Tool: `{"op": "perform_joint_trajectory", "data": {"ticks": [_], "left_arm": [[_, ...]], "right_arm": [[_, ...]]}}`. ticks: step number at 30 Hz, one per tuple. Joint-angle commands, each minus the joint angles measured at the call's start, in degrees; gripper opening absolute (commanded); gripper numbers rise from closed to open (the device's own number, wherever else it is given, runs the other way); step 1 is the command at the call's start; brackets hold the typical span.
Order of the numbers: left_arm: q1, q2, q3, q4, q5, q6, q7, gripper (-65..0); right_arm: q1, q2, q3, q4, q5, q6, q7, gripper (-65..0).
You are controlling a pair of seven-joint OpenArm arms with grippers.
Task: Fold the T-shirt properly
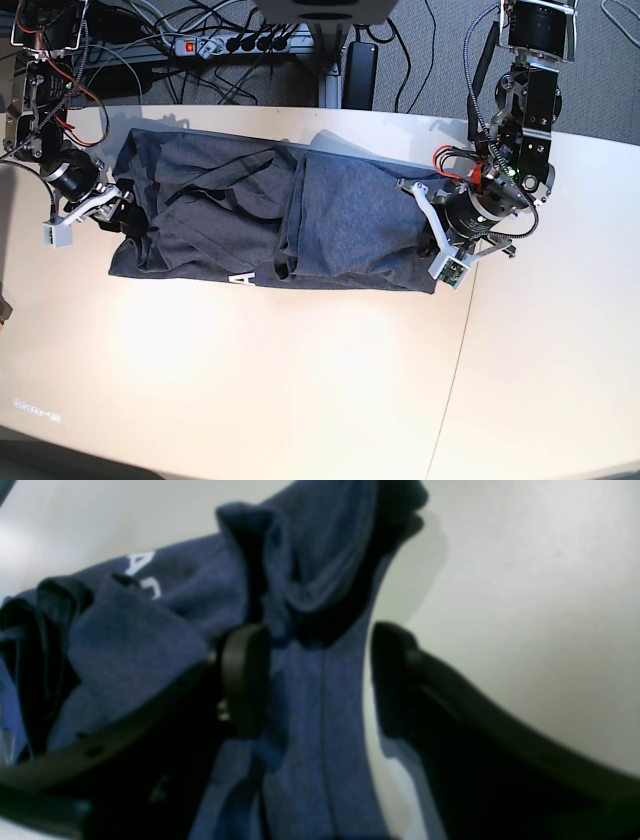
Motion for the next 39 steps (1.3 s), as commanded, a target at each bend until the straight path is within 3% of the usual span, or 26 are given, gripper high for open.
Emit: {"op": "perform_joint_trajectory", "data": {"ticks": [1, 5, 9, 14, 22, 25, 28, 34, 39], "left_arm": [[-0.9, -0.3, -0.2, 0.9, -0.4, 0.6, -0.7, -65.0], [-0.9, -0.3, -0.2, 0.9, -0.4, 0.6, -0.6, -65.0], [-0.9, -0.3, -0.2, 0.9, -0.4, 0.6, -0.4, -65.0], [-0.9, -0.3, -0.2, 0.9, -0.4, 0.6, -0.4, -65.0], [-0.9, -0.3, -0.2, 0.9, -0.5, 0.6, -0.2, -65.0], [-0.9, -1.2, -1.3, 1.4, -5.4, 0.0, 1.1, -65.0], [-0.9, -2.5, -4.0, 2.4, -11.6, -2.8, 1.2, -65.0], [-0.9, -3.0, -11.0, 2.7, -15.9, -3.5, 3.3, -65.0], [-0.7, -3.0, -11.7, 2.7, -17.3, -4.4, 4.8, -65.0]], "right_arm": [[-2.6, -0.3, -1.2, -1.2, -5.8, 2.0, -10.6, -31.1], [-3.4, -0.3, -1.2, -1.2, -5.8, 2.0, -10.8, -43.1], [-3.6, -0.3, -1.2, -1.2, -5.8, 2.0, -10.5, -46.0], [-3.6, -0.3, -1.2, -1.2, -6.4, 2.0, -9.0, -65.0], [-3.3, -0.3, -1.2, -1.2, -9.5, 2.0, -6.2, -65.0], [-2.8, -0.1, -1.1, -1.2, -9.7, 2.1, -5.8, -65.0], [-1.8, 0.4, 0.4, -1.2, -9.9, 2.1, -5.8, -65.0], [-0.6, 4.3, 5.9, -1.2, -9.8, 2.1, -5.8, -65.0], [-0.6, 8.2, 7.0, -1.2, -7.7, 2.2, -6.1, -65.0]]}}
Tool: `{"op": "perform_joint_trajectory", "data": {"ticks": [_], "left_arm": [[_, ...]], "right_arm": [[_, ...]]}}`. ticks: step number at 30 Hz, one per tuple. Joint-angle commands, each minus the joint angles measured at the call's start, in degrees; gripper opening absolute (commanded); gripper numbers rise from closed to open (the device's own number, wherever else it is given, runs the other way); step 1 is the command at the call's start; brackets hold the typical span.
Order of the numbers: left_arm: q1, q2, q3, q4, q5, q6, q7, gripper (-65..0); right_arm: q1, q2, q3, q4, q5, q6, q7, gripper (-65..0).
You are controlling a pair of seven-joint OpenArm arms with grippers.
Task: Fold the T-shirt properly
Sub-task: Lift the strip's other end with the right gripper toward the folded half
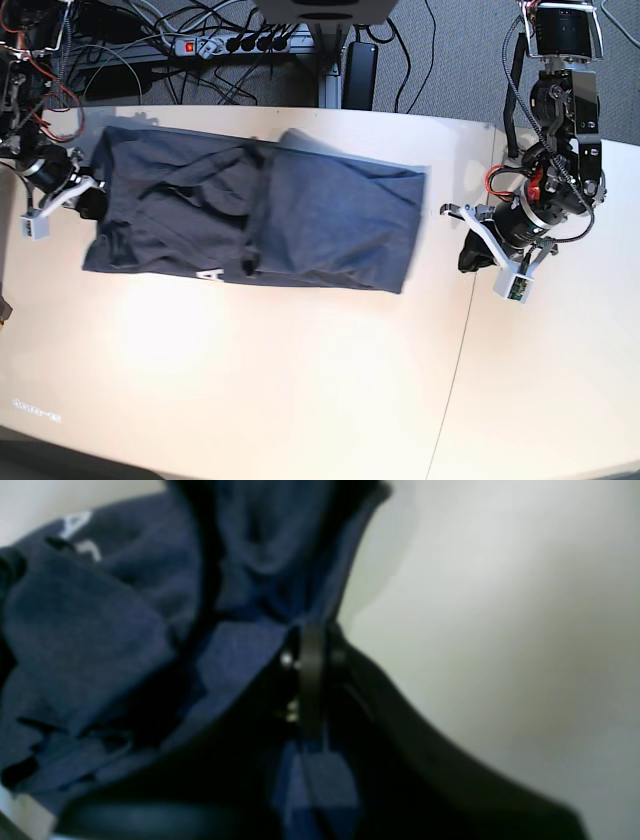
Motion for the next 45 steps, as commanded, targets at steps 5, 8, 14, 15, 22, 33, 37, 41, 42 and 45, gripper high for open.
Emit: {"op": "perform_joint_trajectory", "data": {"ticks": [5, 8, 14, 15, 22, 33, 37, 41, 42, 45], "left_arm": [[0.0, -0.4, -0.2, 1.0, -0.5, -1.7, -1.0, -65.0], [0.2, -0.4, -0.2, 1.0, -0.5, -1.7, -0.5, -65.0], [1.2, -0.3, 0.0, 1.0, -0.5, -1.7, -0.5, -65.0], [1.6, -0.3, 0.0, 1.0, -0.5, -1.7, -0.5, -65.0], [5.3, 0.2, 0.0, 0.9, -0.2, -1.7, -2.8, -65.0], [5.8, 1.3, 0.0, -3.7, 1.0, -1.7, -6.2, -65.0], [5.5, 3.1, 0.0, -7.3, 1.2, -1.7, -6.7, -65.0], [5.0, 5.1, 0.2, -10.8, 2.3, -1.7, -8.0, -65.0], [4.7, 5.5, 0.3, -11.4, 2.8, -1.7, -8.1, -65.0], [4.3, 6.2, 1.2, -12.2, 3.7, -1.7, -8.3, -65.0]], "right_arm": [[-0.3, 1.8, 0.2, -0.1, -0.6, 1.4, -3.4, -65.0], [-0.3, 1.9, 0.2, 0.8, 1.8, 2.1, -3.7, -65.0], [-0.3, 1.5, 0.2, 5.7, 6.8, 3.9, -6.4, -65.0], [-0.3, 1.2, 0.2, 7.2, 6.9, 3.9, -6.4, -65.0], [-0.5, -1.2, 0.2, 18.6, 6.8, 3.9, -7.9, -65.0], [-0.4, -1.4, 0.2, 27.3, 8.3, 4.0, -8.1, -65.0], [-0.5, -2.2, 0.0, 32.3, 8.3, 4.0, -8.1, -65.0], [-0.4, -3.3, -1.0, 36.0, 8.3, 4.0, -7.9, -65.0], [-0.4, -3.5, -1.5, 36.7, 8.3, 4.0, -7.9, -65.0], [-0.5, -3.9, -3.3, 38.5, 8.1, 4.0, -7.8, -65.0]]}}
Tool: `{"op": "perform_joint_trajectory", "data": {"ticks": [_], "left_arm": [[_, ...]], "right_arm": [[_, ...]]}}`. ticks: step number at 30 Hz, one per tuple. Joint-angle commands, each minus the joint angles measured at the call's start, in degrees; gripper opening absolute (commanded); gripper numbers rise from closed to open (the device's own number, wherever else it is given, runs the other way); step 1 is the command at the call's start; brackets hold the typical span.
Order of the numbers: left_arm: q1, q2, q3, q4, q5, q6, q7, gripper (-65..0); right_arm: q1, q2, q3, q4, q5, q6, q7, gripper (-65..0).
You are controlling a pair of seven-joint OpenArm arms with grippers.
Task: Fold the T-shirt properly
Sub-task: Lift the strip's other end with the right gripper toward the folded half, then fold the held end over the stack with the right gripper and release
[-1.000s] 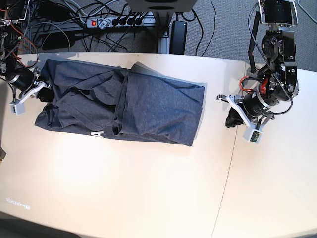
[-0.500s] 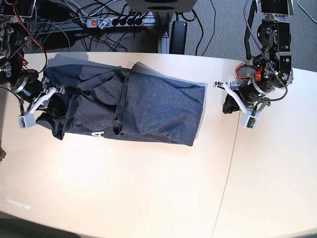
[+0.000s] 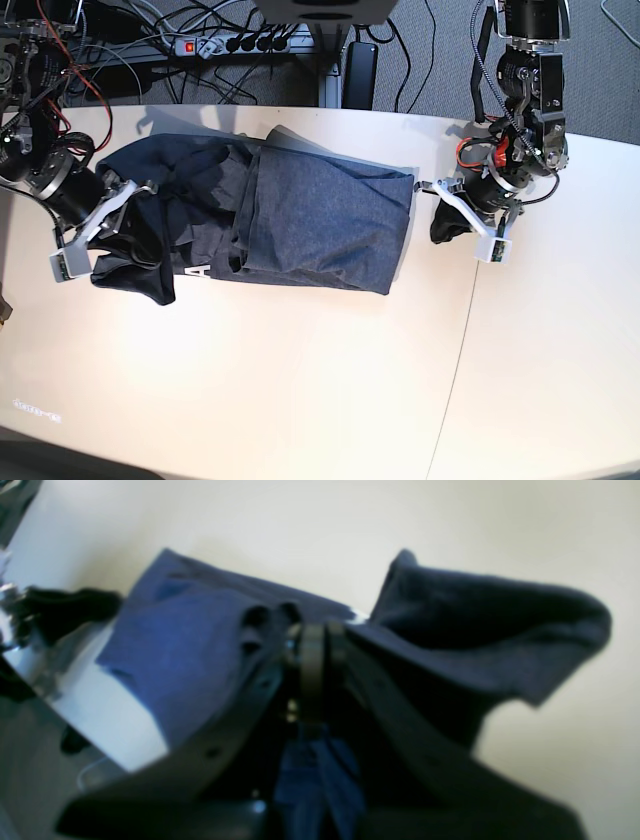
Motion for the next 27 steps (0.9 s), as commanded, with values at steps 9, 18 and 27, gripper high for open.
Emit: {"op": "perform_joint_trajectory", "data": {"ticks": [9, 18, 27], "left_arm": [[0.5, 0.3, 7.8, -0.2, 4.9, -0.6, 2.8, -65.0], [0.5, 0.8, 15.1, -0.2, 4.9, -0.5, 2.6, -65.0], [0.6, 7.6, 15.9, -0.2, 9.3, -0.5, 2.6, -65.0]], "right_arm": [[0.7, 0.6, -5.1, 6.6, -0.8, 3.3, 3.0, -65.0], [0.8, 0.6, -12.0, 12.1, -4.9, 3.3, 5.4, -65.0], [3.6, -1.6, -22.8, 12.4, -10.4, 3.1, 6.1, -65.0]]}}
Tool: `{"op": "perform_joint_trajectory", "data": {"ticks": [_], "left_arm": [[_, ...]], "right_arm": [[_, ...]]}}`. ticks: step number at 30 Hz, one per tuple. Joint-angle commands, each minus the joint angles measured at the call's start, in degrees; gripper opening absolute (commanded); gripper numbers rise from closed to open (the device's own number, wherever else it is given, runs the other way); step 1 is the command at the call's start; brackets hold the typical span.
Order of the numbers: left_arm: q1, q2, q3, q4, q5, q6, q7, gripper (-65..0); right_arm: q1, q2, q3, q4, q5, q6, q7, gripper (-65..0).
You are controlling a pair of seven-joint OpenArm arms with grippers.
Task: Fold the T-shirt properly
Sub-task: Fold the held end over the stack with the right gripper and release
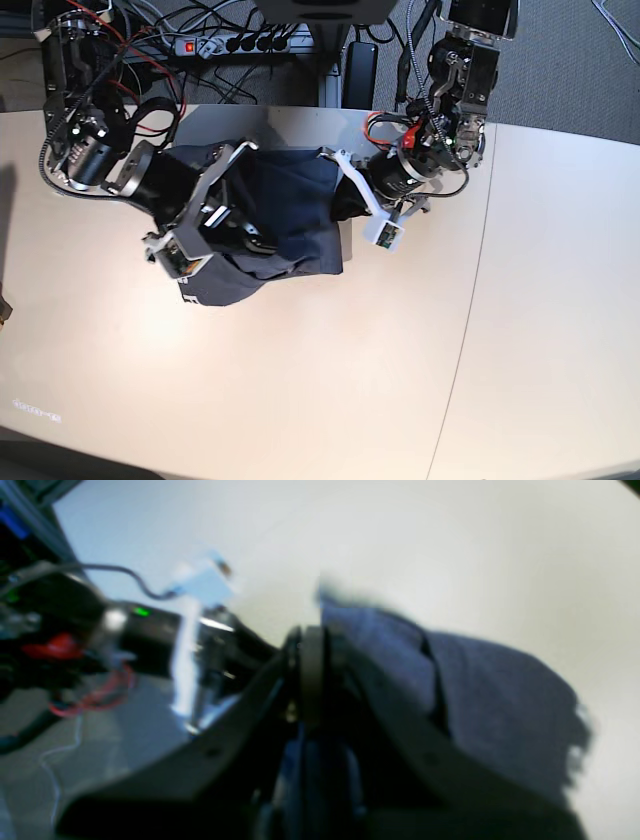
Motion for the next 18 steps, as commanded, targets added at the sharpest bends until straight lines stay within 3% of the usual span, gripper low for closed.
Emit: {"op": "perform_joint_trajectory", "data": {"ticks": [1, 7, 18], "left_arm": [[0.5, 0.1, 0.3, -0.2, 2.0, -0.3, 3.4, -65.0], [0.4, 0.0, 0.3, -0.2, 1.9, -0.3, 3.6, -65.0], [0.4, -0.3, 0.1, 2.4, 0.7, -0.3, 8.2, -65.0]], "right_arm": [[0.5, -0.4, -0.7, 0.9, 0.1, 3.2, 1.6, -65.0], [0.5, -3.2, -3.9, -0.1, -3.8, 3.2, 1.5, -65.0], [0.5, -3.2, -3.9, -3.3, -7.3, 3.1, 3.5, -65.0]]}}
